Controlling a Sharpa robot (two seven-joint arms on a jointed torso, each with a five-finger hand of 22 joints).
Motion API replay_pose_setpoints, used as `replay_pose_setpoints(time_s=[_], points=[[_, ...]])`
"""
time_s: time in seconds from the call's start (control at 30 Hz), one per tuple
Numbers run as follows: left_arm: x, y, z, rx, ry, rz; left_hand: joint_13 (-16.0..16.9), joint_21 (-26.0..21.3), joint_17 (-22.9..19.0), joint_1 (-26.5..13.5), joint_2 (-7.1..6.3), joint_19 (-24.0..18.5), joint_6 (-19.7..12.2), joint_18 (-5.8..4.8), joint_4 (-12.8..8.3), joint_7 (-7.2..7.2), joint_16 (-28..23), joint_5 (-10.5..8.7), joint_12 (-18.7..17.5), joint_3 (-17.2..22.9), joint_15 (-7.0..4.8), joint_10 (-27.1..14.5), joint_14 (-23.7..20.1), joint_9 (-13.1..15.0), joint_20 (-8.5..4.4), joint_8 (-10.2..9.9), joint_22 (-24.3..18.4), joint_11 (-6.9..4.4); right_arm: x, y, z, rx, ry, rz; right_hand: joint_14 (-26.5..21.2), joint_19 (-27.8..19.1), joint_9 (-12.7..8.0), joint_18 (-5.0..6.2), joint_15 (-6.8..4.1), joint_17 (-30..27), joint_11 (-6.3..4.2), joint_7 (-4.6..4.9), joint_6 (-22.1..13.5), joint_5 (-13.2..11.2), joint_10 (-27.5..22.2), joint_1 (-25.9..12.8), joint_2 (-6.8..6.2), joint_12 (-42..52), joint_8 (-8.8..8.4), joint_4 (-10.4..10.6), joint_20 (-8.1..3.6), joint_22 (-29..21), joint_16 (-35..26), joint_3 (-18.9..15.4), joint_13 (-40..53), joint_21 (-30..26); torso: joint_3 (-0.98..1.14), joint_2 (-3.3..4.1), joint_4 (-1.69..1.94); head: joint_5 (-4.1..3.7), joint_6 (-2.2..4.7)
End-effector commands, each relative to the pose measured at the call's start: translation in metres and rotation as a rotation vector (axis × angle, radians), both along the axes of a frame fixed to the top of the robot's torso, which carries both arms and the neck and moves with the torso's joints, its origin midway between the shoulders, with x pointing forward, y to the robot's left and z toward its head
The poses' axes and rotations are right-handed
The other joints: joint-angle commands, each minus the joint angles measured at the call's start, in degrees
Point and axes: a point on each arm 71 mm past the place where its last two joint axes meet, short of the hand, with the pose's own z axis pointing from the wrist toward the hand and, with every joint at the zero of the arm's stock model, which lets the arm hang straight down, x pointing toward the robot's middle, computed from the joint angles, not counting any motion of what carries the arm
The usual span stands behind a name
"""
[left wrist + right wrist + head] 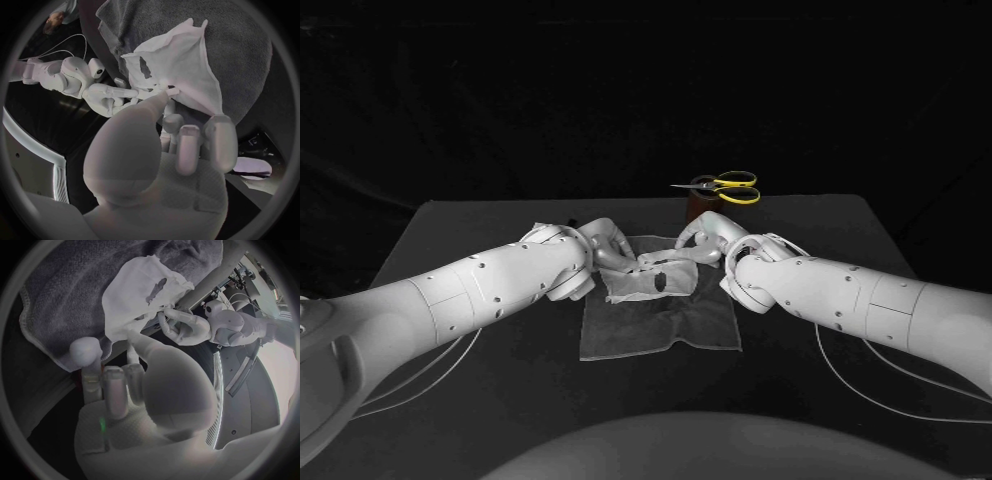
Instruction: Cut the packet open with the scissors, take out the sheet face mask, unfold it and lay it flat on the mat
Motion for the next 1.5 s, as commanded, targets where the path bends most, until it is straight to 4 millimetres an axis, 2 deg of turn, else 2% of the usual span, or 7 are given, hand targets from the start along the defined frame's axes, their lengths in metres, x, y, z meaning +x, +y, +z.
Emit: replay_pose_setpoints(time_s=[0.03,0.17,0.43,0.57,0.7,0.9,1.5], points=[[0.001,0.0,0.004,-0.037,-0.04,0.0,-0.4,-0.3,14.0,-1.9,-1.0,-0.4,-0.9,-0.28,0.8,0.32,0.0,0.01,-0.3,-0.8,0.0,-0.6,5.6,0.1,0.11,0.3,5.6,0.45,-0.001,0.002,0.007,0.039,-0.079,-0.005,7.0,0.0,0.9,0.53,-1.54,15.1,-0.32,-0.08,0.5,0.3,4.1,-0.5,0.44,0.1,0.22,0.0,-0.46,5.6,0.3,0.3,10.8,0.2,0.04,0.01,-0.03,-0.02,0.0],[0.0,0.002,0.006,-0.053,-0.049,0.005,-1.5,-0.8,13.4,-3.8,-1.94,-0.7,-1.5,-0.14,1.6,0.46,-0.1,0.0,-0.8,-2.1,0.15,-1.5,5.4,0.2,0.27,0.6,5.2,0.62,-0.002,0.002,0.008,0.042,-0.075,-0.001,7.0,0.0,1.0,0.52,-1.56,15.1,-0.34,-0.1,0.5,0.3,4.1,-0.6,0.44,0.2,0.32,0.0,-0.49,5.6,0.3,0.5,10.9,0.3,0.03,-0.03,-0.04,0.04,0.0],[-0.002,0.0,0.006,-0.077,-0.037,-0.011,-10.4,-3.4,10.8,-6.6,-2.62,-2.6,-4.8,0.58,4.3,1.25,-1.0,0.0,-5.2,-6.9,0.88,-8.4,4.1,0.3,0.94,0.5,2.9,1.42,-0.002,-0.001,0.005,0.025,-0.044,0.008,7.0,0.1,1.1,0.51,-1.58,15.1,-0.36,-0.13,0.5,0.3,4.2,-0.7,0.43,0.3,0.47,0.0,-0.51,5.6,0.3,0.7,11.0,0.3,-0.01,-0.02,-0.06,0.07,0.0],[-0.003,-0.003,0.005,-0.079,-0.018,-0.028,-12.7,-4.1,10.1,-5.3,-1.15,-3.1,-7.4,0.74,7.2,1.9,-1.3,0.14,-6.3,-15.3,1.52,-10.6,3.7,0.0,1.64,0.3,2.3,2.42,-0.003,-0.002,0.004,0.016,-0.029,0.011,7.0,0.0,1.2,0.52,-1.59,15.1,-0.37,-0.13,0.5,0.3,4.2,-0.8,0.43,0.4,0.52,-0.1,-0.52,5.6,0.3,0.7,11.0,0.3,-0.01,-0.01,-0.03,0.17,0.0],[-0.003,-0.007,0.003,-0.065,-0.003,-0.031,-12.7,-3.9,10.2,-2.1,0.89,-3.0,-8.4,0.7,9.1,2.4,-1.2,0.03,-6.0,-20.8,1.92,-10.7,3.7,-0.4,1.95,0.0,2.4,2.6,-0.004,-0.002,0.005,0.014,-0.031,0.013,7.0,0.1,1.3,0.5,-1.61,15.1,-0.39,-0.15,0.4,0.3,4.2,-0.9,0.45,0.5,0.67,-0.1,-0.55,5.6,0.3,1.0,11.1,0.4,0.03,0.0,-0.05,0.27,0.0],[0.0,-0.013,-0.003,-0.039,0.009,-0.025,-12.0,-3.4,10.7,1.5,2.83,-2.7,-8.2,0.59,9.1,2.38,-1.0,-0.01,-5.5,-22.1,1.89,-10.0,4.0,-0.7,1.96,0.1,2.8,2.48,-0.011,-0.001,0.009,0.033,-0.049,0.023,7.0,0.1,1.4,0.48,-1.63,15.1,-0.41,-0.17,0.4,0.3,4.2,-0.9,0.41,0.5,0.85,-0.3,-0.58,5.6,0.3,1.3,11.1,0.5,0.02,0.05,-0.18,0.46,0.0],[0.001,-0.016,-0.006,0.009,-0.001,0.007,-6.6,-2.1,12.1,4.3,3.78,-1.7,-7.3,0.25,8.8,2.07,-0.5,-0.02,-2.6,-22.2,1.62,-5.7,4.7,-0.8,1.75,0.4,3.9,2.17,-0.027,-0.011,0.018,0.044,-0.077,0.037,7.0,0.2,1.6,0.45,-1.66,15.1,-0.44,-0.2,0.4,0.3,4.3,-1.1,0.27,0.8,1.11,-0.5,-0.62,5.6,0.3,1.7,11.3,0.7,0.05,0.03,-0.04,0.25,0.0]])
